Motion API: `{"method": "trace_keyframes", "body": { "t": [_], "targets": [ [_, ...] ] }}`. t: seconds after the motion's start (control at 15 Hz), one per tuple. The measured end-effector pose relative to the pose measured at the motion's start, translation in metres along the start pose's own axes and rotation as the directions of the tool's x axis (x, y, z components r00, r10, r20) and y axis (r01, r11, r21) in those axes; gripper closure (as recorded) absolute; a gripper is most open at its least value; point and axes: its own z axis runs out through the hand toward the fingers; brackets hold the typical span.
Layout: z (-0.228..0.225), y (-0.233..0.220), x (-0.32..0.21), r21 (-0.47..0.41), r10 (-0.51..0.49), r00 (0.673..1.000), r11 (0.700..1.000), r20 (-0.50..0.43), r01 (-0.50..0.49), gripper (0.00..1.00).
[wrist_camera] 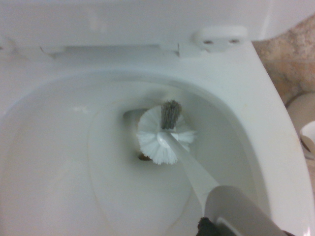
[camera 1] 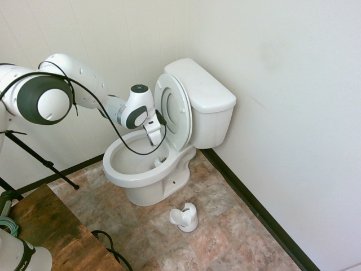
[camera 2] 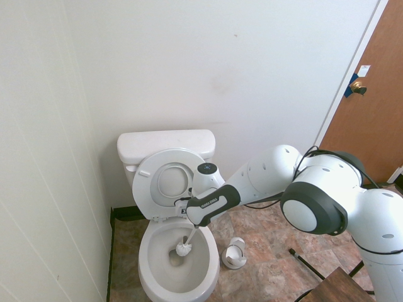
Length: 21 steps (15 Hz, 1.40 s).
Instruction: Clean the toilet
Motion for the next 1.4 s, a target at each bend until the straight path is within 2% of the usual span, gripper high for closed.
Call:
{"method": "trace_keyframes", "body": {
  "t": [0.47,0.67,0.8,1.0,1.4],
  "targets": [
    [-0.013,-0.037,-0.028,0.061,-0.028,1.0,0.998,-0.013,0.029,1.0],
    [-0.022,-0.045,-0.039,0.071,-0.034,0.999,0.997,-0.017,0.035,1.0],
    [-0.036,-0.046,-0.035,0.046,-0.024,1.0,0.999,-0.016,0.024,1.0],
    [-0.083,-0.039,-0.028,0.03,-0.018,1.0,0.999,-0.02,0.019,1.0],
    [-0.206,0.02,0.001,0.103,0.002,0.999,0.995,-0.041,0.002,1.0]
  ]
}}
